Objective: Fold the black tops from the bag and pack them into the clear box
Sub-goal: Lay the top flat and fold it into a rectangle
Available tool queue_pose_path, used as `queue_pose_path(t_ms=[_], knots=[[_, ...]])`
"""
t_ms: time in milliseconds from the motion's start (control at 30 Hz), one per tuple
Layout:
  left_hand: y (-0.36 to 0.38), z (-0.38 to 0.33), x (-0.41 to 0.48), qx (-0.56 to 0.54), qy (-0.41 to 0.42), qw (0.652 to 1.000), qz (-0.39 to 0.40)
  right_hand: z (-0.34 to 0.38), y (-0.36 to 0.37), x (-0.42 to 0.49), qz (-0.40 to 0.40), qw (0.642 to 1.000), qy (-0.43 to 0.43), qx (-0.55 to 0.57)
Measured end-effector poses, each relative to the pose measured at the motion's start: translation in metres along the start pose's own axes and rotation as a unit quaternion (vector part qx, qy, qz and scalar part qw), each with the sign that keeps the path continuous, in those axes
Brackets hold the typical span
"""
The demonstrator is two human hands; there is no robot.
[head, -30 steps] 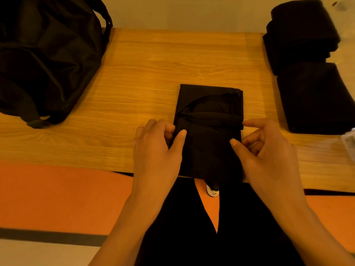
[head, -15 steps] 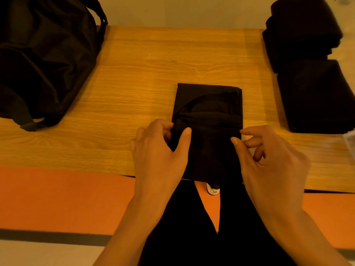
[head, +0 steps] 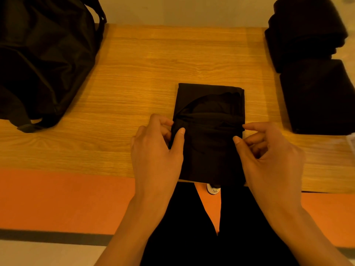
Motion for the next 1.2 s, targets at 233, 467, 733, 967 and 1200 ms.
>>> queue_pose_path(t_ms=[233, 467, 733, 967, 1200], knots=[[-0.008, 0.000, 0.003, -0.017, -0.047, 0.998, 0.035, 0.004, -0.007, 0.000, 0.021, 0.999, 0.030, 0.011], [-0.008, 0.000, 0.005, 0.015, -0.032, 0.999, 0.039, 0.002, -0.006, 0.003, 0.046, 0.996, 0.069, 0.014], [-0.003, -0.005, 0.009, 0.252, 0.249, 0.914, 0.197, 0.006, 0.006, 0.009, 0.136, 0.939, -0.167, -0.269], [0.007, 0.013, 0.018, 0.271, 0.218, 0.900, 0.261, -0.014, 0.011, 0.012, 0.243, 0.911, -0.109, -0.315], [0.005, -0.006, 0.038, 0.221, 0.290, 0.899, 0.243, 0.005, 0.016, 0.034, 0.177, 0.916, -0.167, -0.319]])
Point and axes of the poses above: each hand's wrist, its own x-axis towards the middle knuckle, its own y-axis out of the palm, z = x × y, the point moved 1 cm from there along x, towards the middle knuckle, and after that the axes turned 1 degree about z, right-handed, at the moved point
